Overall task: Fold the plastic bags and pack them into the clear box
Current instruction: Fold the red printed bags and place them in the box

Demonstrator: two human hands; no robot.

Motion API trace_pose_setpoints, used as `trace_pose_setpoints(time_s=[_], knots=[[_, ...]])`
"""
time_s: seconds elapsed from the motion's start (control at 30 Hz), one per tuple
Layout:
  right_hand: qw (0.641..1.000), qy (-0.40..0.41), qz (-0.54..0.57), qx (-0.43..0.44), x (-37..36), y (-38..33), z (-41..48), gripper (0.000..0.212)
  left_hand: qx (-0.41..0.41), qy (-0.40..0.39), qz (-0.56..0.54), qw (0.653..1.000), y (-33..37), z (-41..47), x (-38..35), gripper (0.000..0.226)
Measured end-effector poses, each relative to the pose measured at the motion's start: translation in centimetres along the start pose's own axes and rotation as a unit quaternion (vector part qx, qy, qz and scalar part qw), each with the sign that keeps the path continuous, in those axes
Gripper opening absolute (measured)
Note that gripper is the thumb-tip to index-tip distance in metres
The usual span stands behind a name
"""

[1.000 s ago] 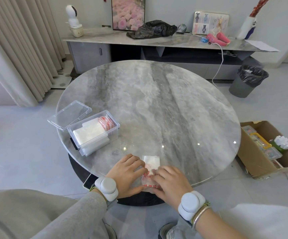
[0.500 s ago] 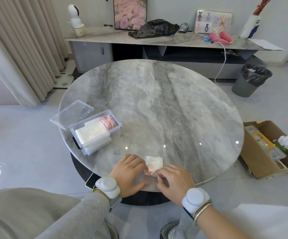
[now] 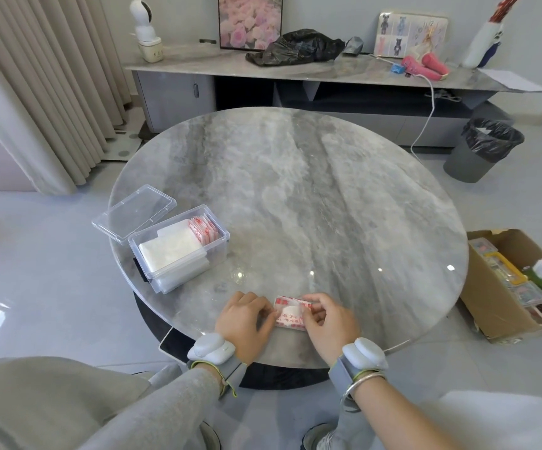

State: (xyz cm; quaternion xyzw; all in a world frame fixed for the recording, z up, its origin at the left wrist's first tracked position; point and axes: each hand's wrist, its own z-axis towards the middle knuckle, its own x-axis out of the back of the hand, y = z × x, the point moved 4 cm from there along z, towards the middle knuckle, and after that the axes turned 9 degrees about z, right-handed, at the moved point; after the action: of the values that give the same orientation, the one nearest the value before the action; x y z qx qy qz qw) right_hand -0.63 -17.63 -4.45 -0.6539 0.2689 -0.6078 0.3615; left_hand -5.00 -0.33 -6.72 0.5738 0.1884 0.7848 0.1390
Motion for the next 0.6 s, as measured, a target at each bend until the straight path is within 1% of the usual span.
trace_pose_setpoints(time_s=[0.17,0.23,0.33,0.4,0.43,0.5,0.53,0.6], knots=[[1.0,0.012,-0.007,-0.002,-0.4,0.0,-0.3,0.013,0.014,-0.004,0.036,0.999,0.2,0.4,-0.3,0.045],[1.0,0.009,-0.016,0.004,-0.5,0.1,-0.2,0.013,0.006,-0.003,0.043,0.999,0.2,0.5,-0.2,0.039],[0.999,0.007,-0.035,0.023,-0.8,0.0,-0.2,0.012,0.008,0.002,0.036,0.999,0.2,0.3,0.1,0.022],[0.999,0.008,-0.041,0.035,-0.9,0.0,-0.2,0.013,0.006,0.019,0.039,0.999,0.3,0.1,0.7,0.019],[0.998,0.008,-0.044,0.037,-1.1,0.1,-0.1,0.013,-0.019,0.036,0.048,0.998,0.5,0.0,1.0,0.018],[0.998,0.012,-0.046,0.044,-1.2,0.2,0.0,0.014,-0.119,0.065,0.068,0.989,1.0,-0.1,1.4,0.011],[0.998,0.013,-0.045,0.045,-1.4,0.2,0.0,0.014,-0.169,0.069,0.073,0.98,1.2,-0.2,1.4,0.012],[0.998,0.017,-0.047,0.046,-1.4,0.3,0.0,0.014,-0.261,0.058,0.081,0.96,1.6,-0.7,1.1,0.022]])
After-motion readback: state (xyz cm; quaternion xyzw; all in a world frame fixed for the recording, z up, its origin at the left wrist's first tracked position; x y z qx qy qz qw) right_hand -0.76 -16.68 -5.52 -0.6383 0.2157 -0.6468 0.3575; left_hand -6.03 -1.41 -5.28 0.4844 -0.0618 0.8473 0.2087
